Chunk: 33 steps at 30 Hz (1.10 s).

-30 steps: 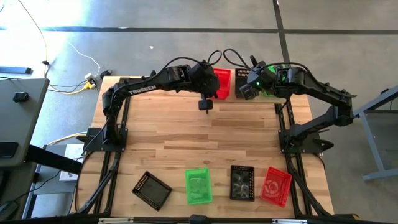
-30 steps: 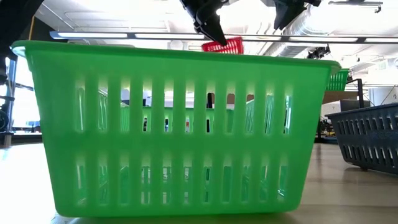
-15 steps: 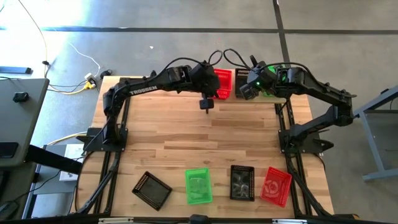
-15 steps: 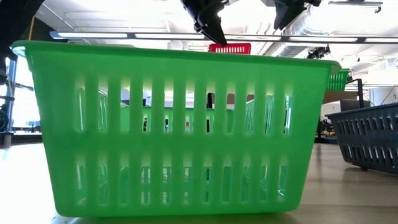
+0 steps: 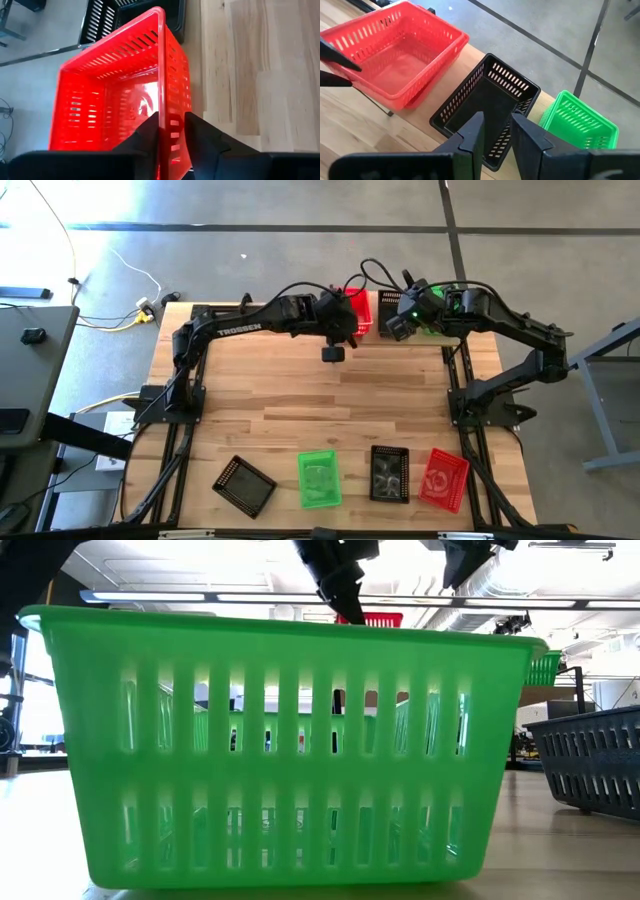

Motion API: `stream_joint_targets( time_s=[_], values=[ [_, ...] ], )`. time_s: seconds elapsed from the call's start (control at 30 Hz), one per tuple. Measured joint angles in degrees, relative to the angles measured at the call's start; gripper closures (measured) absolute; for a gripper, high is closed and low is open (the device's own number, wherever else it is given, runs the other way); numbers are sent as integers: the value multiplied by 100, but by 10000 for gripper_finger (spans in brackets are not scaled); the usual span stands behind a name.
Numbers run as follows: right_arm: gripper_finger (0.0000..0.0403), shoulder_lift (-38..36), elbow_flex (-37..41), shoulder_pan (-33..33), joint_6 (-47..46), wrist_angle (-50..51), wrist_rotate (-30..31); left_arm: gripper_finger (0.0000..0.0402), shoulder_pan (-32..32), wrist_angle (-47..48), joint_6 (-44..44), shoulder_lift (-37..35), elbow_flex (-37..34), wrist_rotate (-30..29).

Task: Stack baskets on shelf by color
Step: Stack the top red basket on top of the other red basket on the shelf

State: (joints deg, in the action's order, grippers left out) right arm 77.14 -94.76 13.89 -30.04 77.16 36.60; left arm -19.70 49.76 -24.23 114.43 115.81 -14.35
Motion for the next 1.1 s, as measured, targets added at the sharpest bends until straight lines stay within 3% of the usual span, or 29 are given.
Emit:
stream_joint_targets(
  time_s=[0.2, 0.4, 1.1],
  values=[
    [324, 0, 0, 0, 15, 24, 2, 370, 66, -13, -148, 0, 0, -61],
    [324, 0, 1, 0, 41, 24, 48, 396, 99, -26, -358, 0, 0, -563],
    [324, 0, 2, -1, 46, 66, 36, 400, -195, 198, -8, 58, 0, 221]
  ],
)
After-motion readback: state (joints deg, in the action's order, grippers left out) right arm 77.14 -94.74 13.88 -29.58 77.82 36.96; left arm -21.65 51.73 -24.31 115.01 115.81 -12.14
